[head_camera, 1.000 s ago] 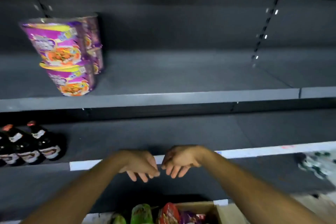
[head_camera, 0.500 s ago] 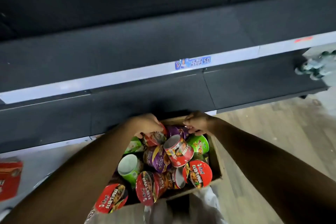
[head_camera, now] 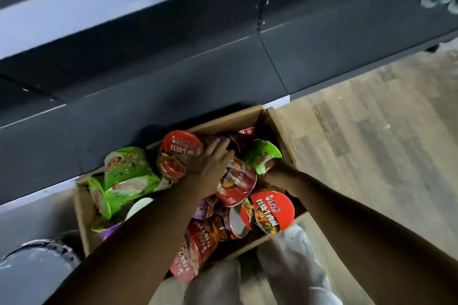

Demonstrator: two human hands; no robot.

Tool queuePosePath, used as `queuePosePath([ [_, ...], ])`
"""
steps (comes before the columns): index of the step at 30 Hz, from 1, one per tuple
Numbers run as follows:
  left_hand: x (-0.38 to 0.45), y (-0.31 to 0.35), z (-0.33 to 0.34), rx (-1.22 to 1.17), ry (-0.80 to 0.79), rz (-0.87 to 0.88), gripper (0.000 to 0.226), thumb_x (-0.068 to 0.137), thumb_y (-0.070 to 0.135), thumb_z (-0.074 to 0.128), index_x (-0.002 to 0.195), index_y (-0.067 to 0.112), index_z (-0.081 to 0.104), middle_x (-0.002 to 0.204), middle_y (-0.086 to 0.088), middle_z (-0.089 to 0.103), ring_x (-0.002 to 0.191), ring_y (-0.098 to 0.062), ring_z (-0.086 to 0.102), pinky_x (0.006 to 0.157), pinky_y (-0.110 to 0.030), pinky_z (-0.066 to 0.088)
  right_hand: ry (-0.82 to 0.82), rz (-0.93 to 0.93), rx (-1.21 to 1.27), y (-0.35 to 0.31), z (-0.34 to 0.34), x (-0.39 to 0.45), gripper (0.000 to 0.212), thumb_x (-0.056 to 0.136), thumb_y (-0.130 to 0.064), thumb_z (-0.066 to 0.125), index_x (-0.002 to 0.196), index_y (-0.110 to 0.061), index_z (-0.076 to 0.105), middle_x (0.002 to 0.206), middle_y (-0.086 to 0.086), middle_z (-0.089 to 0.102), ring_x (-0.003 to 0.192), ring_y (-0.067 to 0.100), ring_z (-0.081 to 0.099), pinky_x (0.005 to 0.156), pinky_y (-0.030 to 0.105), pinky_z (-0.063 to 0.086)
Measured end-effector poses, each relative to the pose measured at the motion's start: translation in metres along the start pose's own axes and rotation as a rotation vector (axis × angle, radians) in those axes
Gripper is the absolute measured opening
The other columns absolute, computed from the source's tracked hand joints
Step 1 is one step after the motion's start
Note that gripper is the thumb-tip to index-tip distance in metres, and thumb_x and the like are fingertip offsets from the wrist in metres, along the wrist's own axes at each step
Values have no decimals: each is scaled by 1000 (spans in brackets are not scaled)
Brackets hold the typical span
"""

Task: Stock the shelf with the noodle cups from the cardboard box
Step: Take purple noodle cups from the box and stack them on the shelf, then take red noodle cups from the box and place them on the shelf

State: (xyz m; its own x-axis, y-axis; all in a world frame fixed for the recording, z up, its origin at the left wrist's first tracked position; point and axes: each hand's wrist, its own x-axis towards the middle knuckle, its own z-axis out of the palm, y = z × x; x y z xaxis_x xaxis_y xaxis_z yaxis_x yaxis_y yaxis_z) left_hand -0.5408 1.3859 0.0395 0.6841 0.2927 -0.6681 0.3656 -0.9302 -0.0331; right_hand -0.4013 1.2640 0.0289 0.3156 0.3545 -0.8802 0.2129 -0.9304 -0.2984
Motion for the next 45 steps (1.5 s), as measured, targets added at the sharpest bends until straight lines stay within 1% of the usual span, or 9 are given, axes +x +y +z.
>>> queuePosePath([
  [7, 61, 44, 27, 425, -141, 156, 73, 98, 39, 38, 150, 28, -12, 160, -14, -5, 147, -33, -8, 113, -59, -4, -50, -51, -44, 11, 21, 35, 40, 93, -19, 50, 132, -10, 53, 129, 17, 56, 120, 30, 53, 95, 30, 43],
  [14, 49, 37, 12, 282, -112, 100, 97, 81, 33, 68, 152, 28, 1, 147, -16, 26, 132, -34, 30, 109, -48, 28, -52, -22, 6, 4, 8, 17, 43, 97, -29, 47, 134, -9, 51, 133, 17, 54, 122, 30, 52, 98, 30, 44],
  [17, 32, 22, -13, 114, -174, 27, 125, 64, 48, 82, 151, 25, -5, 150, -17, 24, 135, -36, 29, 109, -48, 30, -39, 41, 152, -4, -7, -7, 48, 90, -20, 53, 138, -13, 47, 132, 16, 54, 117, 28, 56, 95, 30, 48],
  [21, 1, -10, -66, -253, -246, -67, 135, 54, 57, 84, 151, 26, -5, 154, -15, 23, 138, -35, 29, 108, -45, 37, -25, 13, 284, -32, -42, -52, 40, 94, -8, 47, 134, -2, 47, 114, 14, 61, 89, 20, 57, 58, 18, 47],
  [25, -49, -47, -133, -687, -172, -119, 132, 42, 64, 84, 148, 25, 16, 144, 0, 43, 126, -21, 46, 101, -36, 44, -63, 8, 462, -71, -79, -111, 32, 94, -17, 52, 126, -11, 51, 126, 10, 54, 115, 27, 51, 92, 38, 44],
  [28, -95, -72, -187, -938, -86, -132, 119, 33, 71, 78, 136, 25, 41, 132, 7, 54, 116, -13, 55, 101, -34, 46, -109, -58, 542, -103, -102, -150, 13, 93, -20, 48, 96, -18, 60, 104, 5, 63, 97, 20, 56, 82, 31, 42],
  [32, -172, -94, -258, -1349, -81, -1, 60, 65, 45, 83, 117, 29, 58, 113, 4, 70, 102, -12, 67, 96, -38, 51, -149, -148, 656, -148, -137, -212, 19, 95, -29, 45, 91, -20, 61, 97, 4, 63, 93, 21, 61, 84, 33, 47],
  [40, -315, -148, -361, -1679, 59, 65, 115, 24, 67, 86, 123, 17, 56, 116, -9, 69, 106, -23, 66, 96, -41, 50, -384, -442, 699, -245, -201, -342, 52, 88, -61, 45, 98, -15, 67, 102, 10, 68, 97, 25, 64, 103, 48, 41],
  [45, -394, -181, -401, -1733, 260, 179, 106, 28, 70, 84, 119, 18, 63, 118, -13, 67, 105, -25, 66, 88, -39, 52, -332, -657, 600, -299, -226, -418, 57, 75, -65, 47, 96, -16, 65, 92, 7, 70, 86, 20, 69, 84, 39, 51],
])
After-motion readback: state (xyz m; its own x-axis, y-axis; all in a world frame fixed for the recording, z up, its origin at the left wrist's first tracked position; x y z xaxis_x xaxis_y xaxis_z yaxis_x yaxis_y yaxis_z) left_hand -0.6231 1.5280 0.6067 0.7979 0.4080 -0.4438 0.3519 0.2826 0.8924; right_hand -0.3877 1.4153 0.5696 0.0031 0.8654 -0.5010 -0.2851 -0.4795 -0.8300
